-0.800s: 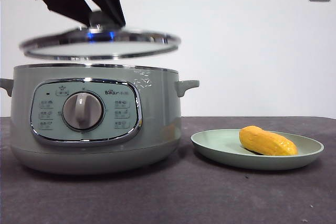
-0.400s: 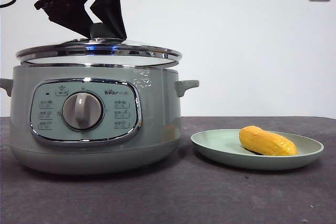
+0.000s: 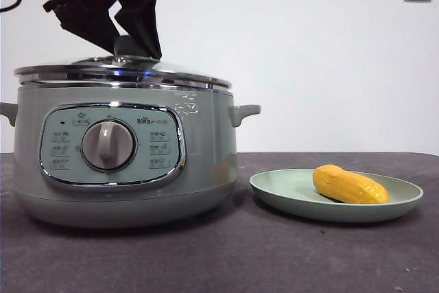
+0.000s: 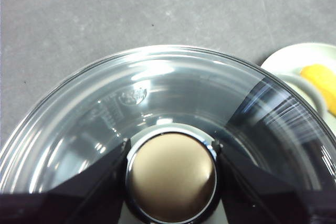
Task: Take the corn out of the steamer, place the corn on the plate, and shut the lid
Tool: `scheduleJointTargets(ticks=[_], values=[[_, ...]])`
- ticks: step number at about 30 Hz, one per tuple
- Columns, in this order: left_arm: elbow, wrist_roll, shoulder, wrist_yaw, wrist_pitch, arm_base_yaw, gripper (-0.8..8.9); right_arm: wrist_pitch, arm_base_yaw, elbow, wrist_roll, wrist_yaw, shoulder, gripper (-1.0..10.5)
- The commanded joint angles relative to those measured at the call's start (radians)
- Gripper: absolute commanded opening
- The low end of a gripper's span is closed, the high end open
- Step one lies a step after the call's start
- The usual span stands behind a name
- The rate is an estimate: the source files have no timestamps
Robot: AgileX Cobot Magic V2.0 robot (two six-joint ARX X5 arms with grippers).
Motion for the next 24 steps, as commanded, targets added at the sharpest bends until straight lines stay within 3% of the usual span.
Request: scheduleJointTargets(ticks=[1, 10, 11, 15, 16, 24], values=[[0.009, 0.014, 0.032, 0.003, 0.023, -0.01, -0.09, 0.006, 0.001, -0.005, 0.01, 0.003, -0.001, 4.4], [0.009, 0.014, 0.044, 0.002, -0.012, -0.009, 0.14, 0.006, 0.001, -0.005, 0.009, 0.003, -0.001, 4.4], [0.009, 0.014, 0.044, 0.002, -0.013, -0.008, 0.68, 0.006, 0.001, -0.005, 0.009, 0.003, -0.001, 4.4], [0.009, 0.014, 0.044, 0.002, -0.003, -0.008, 4.95, 0.006, 0.001, -0.005, 0.01, 0.002, -0.001, 4.4], [0.009, 0.014, 0.044, 0.002, 0.005, -0.008, 5.38, 0.006, 0.001, -0.005, 0.01, 0.002, -0.001, 4.4], [0.043, 0.014, 0.017, -0.009, 0.042, -0.006, 5.35, 0.006, 0.001, -0.005, 0.01, 0.001, -0.001, 4.4]])
